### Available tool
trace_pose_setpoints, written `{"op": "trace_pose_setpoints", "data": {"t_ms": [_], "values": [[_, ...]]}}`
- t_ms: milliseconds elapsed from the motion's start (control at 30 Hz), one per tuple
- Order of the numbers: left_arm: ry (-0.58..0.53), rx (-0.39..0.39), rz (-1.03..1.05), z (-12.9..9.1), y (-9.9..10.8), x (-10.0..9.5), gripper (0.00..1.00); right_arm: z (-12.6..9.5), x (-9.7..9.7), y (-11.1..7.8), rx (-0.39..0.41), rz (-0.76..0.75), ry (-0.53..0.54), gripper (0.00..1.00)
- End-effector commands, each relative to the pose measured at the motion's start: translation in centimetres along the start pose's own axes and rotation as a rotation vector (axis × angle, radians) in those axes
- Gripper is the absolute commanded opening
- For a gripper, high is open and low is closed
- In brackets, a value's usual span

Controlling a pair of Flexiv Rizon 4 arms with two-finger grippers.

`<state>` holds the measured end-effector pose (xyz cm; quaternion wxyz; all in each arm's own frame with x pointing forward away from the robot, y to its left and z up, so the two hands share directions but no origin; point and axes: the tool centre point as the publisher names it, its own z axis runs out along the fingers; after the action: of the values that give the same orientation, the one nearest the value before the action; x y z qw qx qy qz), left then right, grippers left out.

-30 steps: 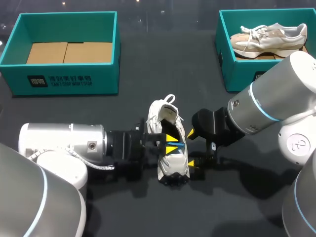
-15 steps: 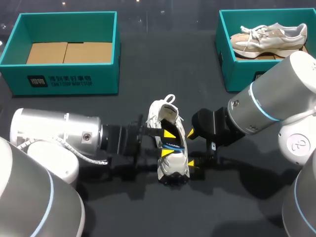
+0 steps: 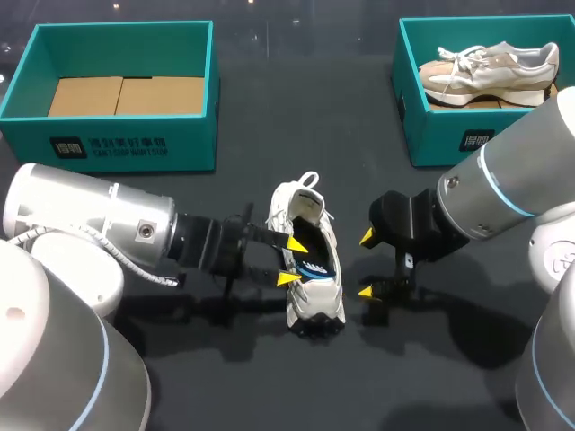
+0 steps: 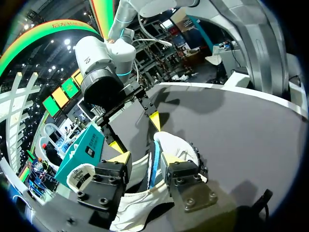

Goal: Take the shoe out of the shoebox, open the shoe tongue, remove and reinsert the insole, then place the shoe into the shoebox

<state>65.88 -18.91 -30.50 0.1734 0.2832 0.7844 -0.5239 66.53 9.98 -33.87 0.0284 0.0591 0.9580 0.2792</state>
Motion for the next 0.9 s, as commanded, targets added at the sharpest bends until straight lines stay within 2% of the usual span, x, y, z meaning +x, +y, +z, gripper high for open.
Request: {"op": "trace_pose_setpoints", "data": {"t_ms": [33,267,367,733,833,900], "values": [[0.088,-0.018,0.009,-2.4,-0.8,0.1,0.40,-3.6,0.7,-1.3,0.011,0.010,-0.007,1.00],[0.212,-0.063,0.034,-4.9,-0.6,0.3,0.40,-5.3,0.8,-3.1,0.043,0.008,0.028,1.00],[0.251,-0.069,0.040,-6.2,-0.4,-0.3,0.39,-5.3,0.8,-3.1,0.043,0.008,0.028,1.00],[0.510,-0.018,0.110,-11.1,-0.4,-2.6,0.38,-5.3,0.8,-3.1,0.043,0.008,0.028,1.00],[0.621,-0.026,0.160,-12.2,-0.6,-3.0,0.26,-5.3,0.8,-3.1,0.043,0.008,0.028,1.00],[0.721,-0.049,0.224,-12.7,-0.7,-3.1,0.00,-5.3,0.8,-3.1,0.043,0.008,0.028,1.00]]}}
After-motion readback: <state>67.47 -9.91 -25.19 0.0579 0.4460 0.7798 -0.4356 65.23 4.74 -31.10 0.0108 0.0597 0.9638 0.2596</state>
